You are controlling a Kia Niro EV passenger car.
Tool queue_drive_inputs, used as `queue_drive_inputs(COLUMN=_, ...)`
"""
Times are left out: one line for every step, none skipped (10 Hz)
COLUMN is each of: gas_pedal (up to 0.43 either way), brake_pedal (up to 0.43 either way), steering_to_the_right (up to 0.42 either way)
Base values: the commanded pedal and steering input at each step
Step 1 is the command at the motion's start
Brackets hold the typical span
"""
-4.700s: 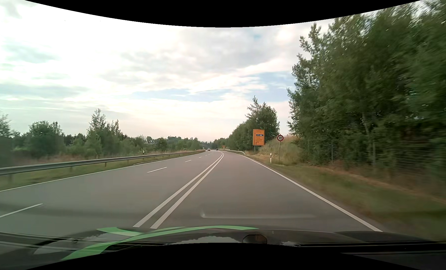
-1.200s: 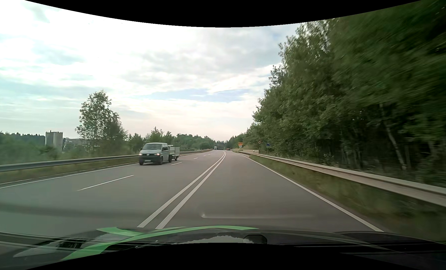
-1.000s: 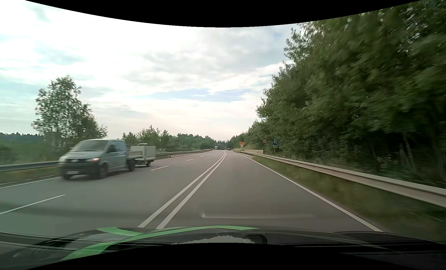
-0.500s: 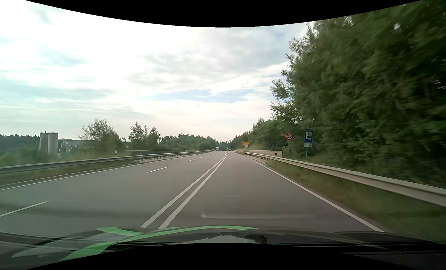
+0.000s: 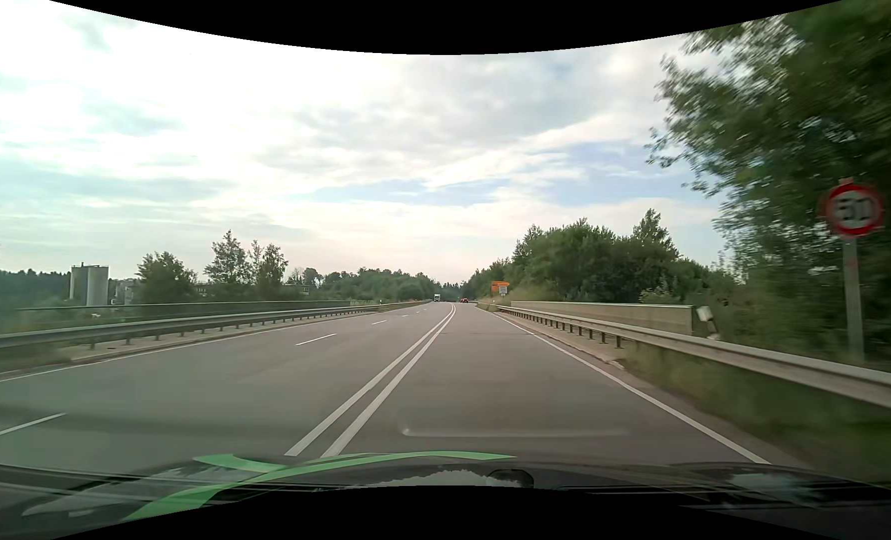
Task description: Follow the waypoints while adhering to traffic rules and regulations
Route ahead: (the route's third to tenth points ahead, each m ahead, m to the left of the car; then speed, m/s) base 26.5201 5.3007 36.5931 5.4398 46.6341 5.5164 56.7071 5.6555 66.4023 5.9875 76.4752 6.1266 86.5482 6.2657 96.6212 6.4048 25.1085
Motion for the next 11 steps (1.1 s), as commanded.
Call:
queue_drive_inputs(gas_pedal=0.177, brake_pedal=0.000, steering_to_the_right=-0.006)
queue_drive_inputs(gas_pedal=0.189, brake_pedal=0.000, steering_to_the_right=-0.006)
queue_drive_inputs(gas_pedal=0.189, brake_pedal=0.000, steering_to_the_right=-0.006)
queue_drive_inputs(gas_pedal=0.189, brake_pedal=0.000, steering_to_the_right=-0.006)
queue_drive_inputs(gas_pedal=0.189, brake_pedal=0.000, steering_to_the_right=-0.005)
queue_drive_inputs(gas_pedal=0.189, brake_pedal=0.000, steering_to_the_right=-0.003)
queue_drive_inputs(gas_pedal=0.189, brake_pedal=0.000, steering_to_the_right=-0.001)
queue_drive_inputs(gas_pedal=0.189, brake_pedal=0.000, steering_to_the_right=0.000)
queue_drive_inputs(gas_pedal=0.197, brake_pedal=0.000, steering_to_the_right=0.001)
queue_drive_inputs(gas_pedal=0.197, brake_pedal=0.000, steering_to_the_right=0.001)
queue_drive_inputs(gas_pedal=0.197, brake_pedal=0.000, steering_to_the_right=0.000)
